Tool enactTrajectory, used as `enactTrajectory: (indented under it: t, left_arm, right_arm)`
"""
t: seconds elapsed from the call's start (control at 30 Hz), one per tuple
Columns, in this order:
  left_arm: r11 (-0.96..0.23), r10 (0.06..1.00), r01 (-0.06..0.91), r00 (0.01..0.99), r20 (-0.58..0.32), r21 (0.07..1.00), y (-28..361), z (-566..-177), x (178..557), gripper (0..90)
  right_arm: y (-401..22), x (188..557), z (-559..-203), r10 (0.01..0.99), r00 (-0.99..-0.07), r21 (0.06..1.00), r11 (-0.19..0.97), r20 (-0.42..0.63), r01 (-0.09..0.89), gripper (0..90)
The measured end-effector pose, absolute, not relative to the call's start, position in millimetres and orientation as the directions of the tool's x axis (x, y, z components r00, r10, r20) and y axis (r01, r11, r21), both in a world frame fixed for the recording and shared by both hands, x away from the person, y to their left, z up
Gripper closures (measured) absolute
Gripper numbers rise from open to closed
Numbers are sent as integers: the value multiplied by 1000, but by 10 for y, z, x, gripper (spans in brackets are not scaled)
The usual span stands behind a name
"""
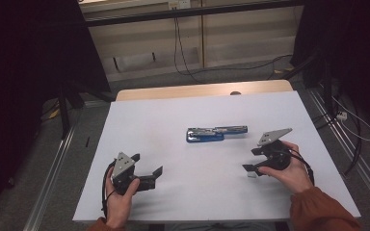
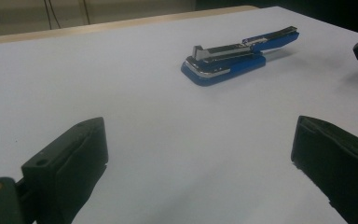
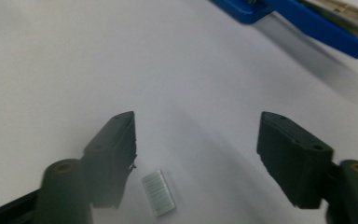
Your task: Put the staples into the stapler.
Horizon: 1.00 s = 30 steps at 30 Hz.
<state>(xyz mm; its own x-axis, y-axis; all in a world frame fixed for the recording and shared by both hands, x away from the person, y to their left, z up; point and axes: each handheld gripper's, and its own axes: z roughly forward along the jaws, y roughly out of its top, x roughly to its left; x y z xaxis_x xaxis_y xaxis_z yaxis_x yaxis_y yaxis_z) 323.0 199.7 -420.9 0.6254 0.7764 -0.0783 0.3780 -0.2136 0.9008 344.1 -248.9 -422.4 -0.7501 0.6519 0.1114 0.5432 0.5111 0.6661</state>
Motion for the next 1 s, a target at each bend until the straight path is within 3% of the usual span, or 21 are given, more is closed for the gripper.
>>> enactTrajectory:
  t: [0.1,0.2,0.63,1.0]
  left_arm:
    - [-212,776,379,625,-80,901,1997,-4209,3230,39]
    - [-212,774,376,628,-80,902,2005,-4201,3233,39]
    - [-203,781,365,621,-75,909,2016,-4182,3217,39]
    - [-216,773,375,630,-77,901,2008,-4201,3236,39]
  right_arm:
    - [-2496,3426,-4230,638,-761,649,532,115,544,359]
    - [-2513,3411,-4232,614,-778,638,548,133,541,483]
    - [-2521,3381,-4259,555,-821,574,632,134,521,619]
    - [-2462,3361,-4308,525,-841,532,678,132,507,670]
